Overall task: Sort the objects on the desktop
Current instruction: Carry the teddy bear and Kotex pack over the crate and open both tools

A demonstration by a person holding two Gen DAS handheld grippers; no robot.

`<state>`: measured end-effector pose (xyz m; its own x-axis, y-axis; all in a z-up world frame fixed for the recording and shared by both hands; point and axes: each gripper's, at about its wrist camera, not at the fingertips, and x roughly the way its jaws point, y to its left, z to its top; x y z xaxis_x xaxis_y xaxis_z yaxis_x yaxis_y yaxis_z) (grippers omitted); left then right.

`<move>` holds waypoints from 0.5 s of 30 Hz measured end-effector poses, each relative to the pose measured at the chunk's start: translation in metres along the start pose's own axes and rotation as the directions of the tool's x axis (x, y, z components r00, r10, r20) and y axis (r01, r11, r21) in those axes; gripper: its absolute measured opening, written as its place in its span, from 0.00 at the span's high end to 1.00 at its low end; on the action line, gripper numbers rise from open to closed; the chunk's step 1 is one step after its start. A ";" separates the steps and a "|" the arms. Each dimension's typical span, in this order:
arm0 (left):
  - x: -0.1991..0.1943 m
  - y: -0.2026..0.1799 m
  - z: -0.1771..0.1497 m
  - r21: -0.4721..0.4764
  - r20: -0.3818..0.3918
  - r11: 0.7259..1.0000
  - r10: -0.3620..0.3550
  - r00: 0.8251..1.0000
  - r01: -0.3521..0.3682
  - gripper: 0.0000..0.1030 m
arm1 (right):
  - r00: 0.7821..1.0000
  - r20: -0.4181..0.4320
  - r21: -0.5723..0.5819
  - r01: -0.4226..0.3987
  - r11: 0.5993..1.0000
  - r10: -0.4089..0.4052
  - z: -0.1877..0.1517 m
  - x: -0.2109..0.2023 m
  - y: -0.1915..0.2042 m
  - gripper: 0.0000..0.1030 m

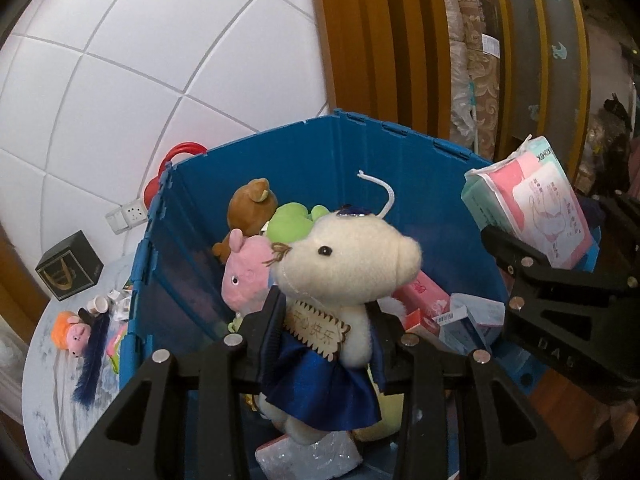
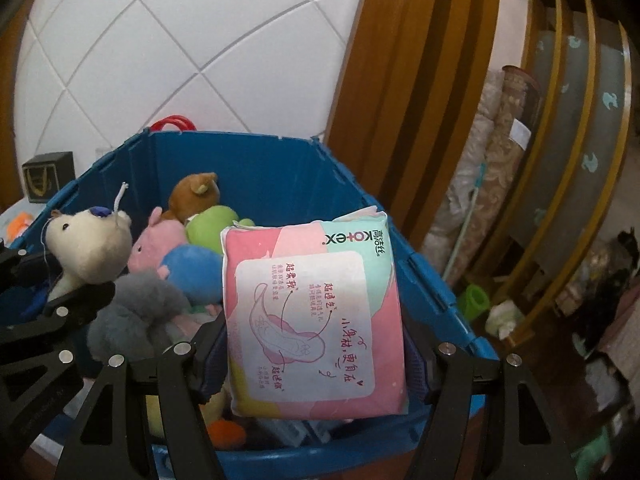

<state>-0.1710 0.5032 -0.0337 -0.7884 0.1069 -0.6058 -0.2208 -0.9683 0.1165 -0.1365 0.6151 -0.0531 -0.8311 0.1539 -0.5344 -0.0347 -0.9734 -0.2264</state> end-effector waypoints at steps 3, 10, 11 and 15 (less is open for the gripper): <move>0.000 -0.001 0.001 0.005 0.000 1.000 0.011 1.000 -0.011 0.56 | 1.000 0.028 0.000 -0.004 1.000 0.004 0.001 -0.001 -0.006 0.28; -0.006 0.009 0.002 0.003 0.010 0.999 0.036 0.999 -0.036 0.24 | 0.996 0.083 -0.010 0.017 1.000 -0.016 0.007 -0.016 -0.010 0.00; -0.008 0.010 0.002 0.004 0.014 0.999 0.037 0.999 -0.037 0.24 | 0.996 0.082 -0.011 0.021 1.000 -0.021 0.008 -0.017 -0.009 0.00; -0.017 0.019 0.001 -0.001 0.026 0.999 0.033 0.999 -0.032 0.24 | 0.997 0.072 -0.006 0.026 1.000 -0.025 0.009 -0.024 -0.009 0.00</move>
<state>-0.1628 0.4832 -0.0204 -0.8099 0.0812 -0.5809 -0.1946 -0.9715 0.1355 -0.1214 0.6190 -0.0313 -0.8678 0.1660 -0.4684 -0.0530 -0.9681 -0.2448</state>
